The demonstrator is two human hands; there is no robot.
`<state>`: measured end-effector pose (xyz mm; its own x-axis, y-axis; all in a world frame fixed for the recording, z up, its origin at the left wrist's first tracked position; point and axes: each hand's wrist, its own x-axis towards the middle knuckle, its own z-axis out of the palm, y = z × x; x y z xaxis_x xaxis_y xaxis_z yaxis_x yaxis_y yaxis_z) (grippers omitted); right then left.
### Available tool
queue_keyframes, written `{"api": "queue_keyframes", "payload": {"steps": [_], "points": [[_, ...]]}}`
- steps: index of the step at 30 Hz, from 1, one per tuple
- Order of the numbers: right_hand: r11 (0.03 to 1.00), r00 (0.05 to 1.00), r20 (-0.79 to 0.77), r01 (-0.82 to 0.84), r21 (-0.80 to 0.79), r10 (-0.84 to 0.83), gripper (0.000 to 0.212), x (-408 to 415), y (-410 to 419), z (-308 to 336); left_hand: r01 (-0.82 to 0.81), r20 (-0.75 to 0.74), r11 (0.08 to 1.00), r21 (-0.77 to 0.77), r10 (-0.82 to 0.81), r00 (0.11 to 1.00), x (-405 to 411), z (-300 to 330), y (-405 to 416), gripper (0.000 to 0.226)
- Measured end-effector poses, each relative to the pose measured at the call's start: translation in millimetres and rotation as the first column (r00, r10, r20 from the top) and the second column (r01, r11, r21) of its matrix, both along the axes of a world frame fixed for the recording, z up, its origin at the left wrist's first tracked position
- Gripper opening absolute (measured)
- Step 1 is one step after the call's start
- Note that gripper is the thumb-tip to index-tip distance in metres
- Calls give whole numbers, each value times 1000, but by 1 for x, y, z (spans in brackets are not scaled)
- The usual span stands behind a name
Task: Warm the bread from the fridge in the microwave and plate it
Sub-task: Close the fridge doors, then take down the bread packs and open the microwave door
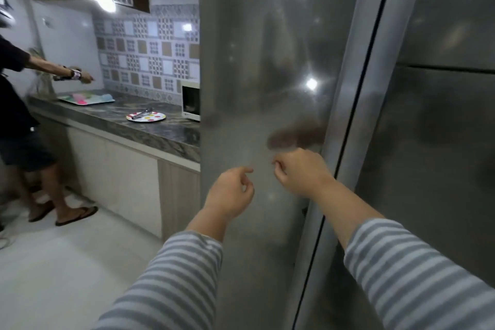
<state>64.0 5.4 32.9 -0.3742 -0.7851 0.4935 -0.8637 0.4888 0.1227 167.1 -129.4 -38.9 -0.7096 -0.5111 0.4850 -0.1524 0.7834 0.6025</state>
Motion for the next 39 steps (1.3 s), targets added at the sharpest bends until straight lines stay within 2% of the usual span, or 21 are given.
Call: {"api": "queue_keyframes", "payload": {"steps": [7,11,17,21,27,33,39], "points": [[995,946,321,-76,57,54,27,95,-119,-28,-72,327,997,38,56,944,127,14,-123,34],[968,876,477,-172,181,67,28,129,-196,-38,-99,462,994,38,70,884,174,25,-187,35],[959,850,520,-211,188,85,30,141,-301,-32,-152,381,985,85,109,918,192,31,-287,37],[967,830,553,-197,161,77,29,120,-374,-28,-152,382,982,110,99,919,179,25,-356,37],[976,772,632,-181,120,65,27,73,-485,-28,-168,373,972,167,96,923,137,29,-464,37],[975,761,648,-164,147,30,25,34,-579,-33,-133,347,970,205,55,936,86,26,-559,32],[984,757,653,-95,153,-29,27,-27,-659,-41,-76,358,981,178,7,934,15,23,-661,33]]}}
